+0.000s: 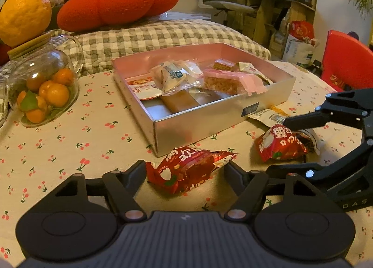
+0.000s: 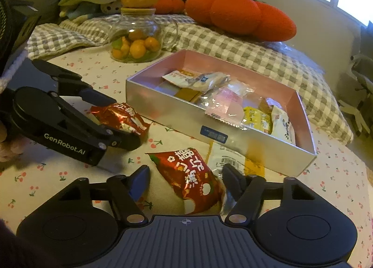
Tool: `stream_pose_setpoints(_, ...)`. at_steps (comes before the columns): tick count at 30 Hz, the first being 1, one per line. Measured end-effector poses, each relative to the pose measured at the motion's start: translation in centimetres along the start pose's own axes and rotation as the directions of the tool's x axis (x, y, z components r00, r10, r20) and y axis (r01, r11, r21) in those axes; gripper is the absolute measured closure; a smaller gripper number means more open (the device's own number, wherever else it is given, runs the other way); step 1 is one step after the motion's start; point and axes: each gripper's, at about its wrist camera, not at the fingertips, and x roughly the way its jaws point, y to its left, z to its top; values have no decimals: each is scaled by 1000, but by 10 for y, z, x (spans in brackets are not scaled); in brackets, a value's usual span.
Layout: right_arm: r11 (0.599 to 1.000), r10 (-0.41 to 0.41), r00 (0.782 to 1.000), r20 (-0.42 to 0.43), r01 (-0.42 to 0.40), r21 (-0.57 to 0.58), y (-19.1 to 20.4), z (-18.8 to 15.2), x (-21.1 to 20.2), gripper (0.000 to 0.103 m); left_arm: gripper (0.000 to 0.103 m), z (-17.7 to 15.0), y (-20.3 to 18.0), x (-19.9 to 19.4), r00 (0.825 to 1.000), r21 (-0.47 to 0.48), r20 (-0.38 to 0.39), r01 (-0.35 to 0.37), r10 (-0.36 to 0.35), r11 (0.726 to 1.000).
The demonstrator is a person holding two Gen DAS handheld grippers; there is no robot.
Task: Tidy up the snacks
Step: 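Grasp a red candy wrapper with the left tool while the right tool grasps another red candy, then carry both held red candies up and over the pink box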
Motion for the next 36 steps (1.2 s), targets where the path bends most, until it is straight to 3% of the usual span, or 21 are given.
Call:
stream_pose_setpoints(7,1000,-8,1000,-7,8,4,-1,1,2,45,43,2,-1,-1,1000,-17,-1,9,-9,1000)
stream_pose_setpoints(16,999,-5,1000,-31,6,53,-7,4,6,65,58,4,0,-3,1000,-44,0,10,-10,999)
stream_pose_setpoints(21,997,2,999,-40,2,77,-9,5,7,67,62,6,-2,-6,1000,-46,19,-4,4,999)
stream_pose_setpoints(36,980,59,998,-30,-52,193,-18,9,0,69,64,13,-7,-15,997,-26,35,70,-69,997)
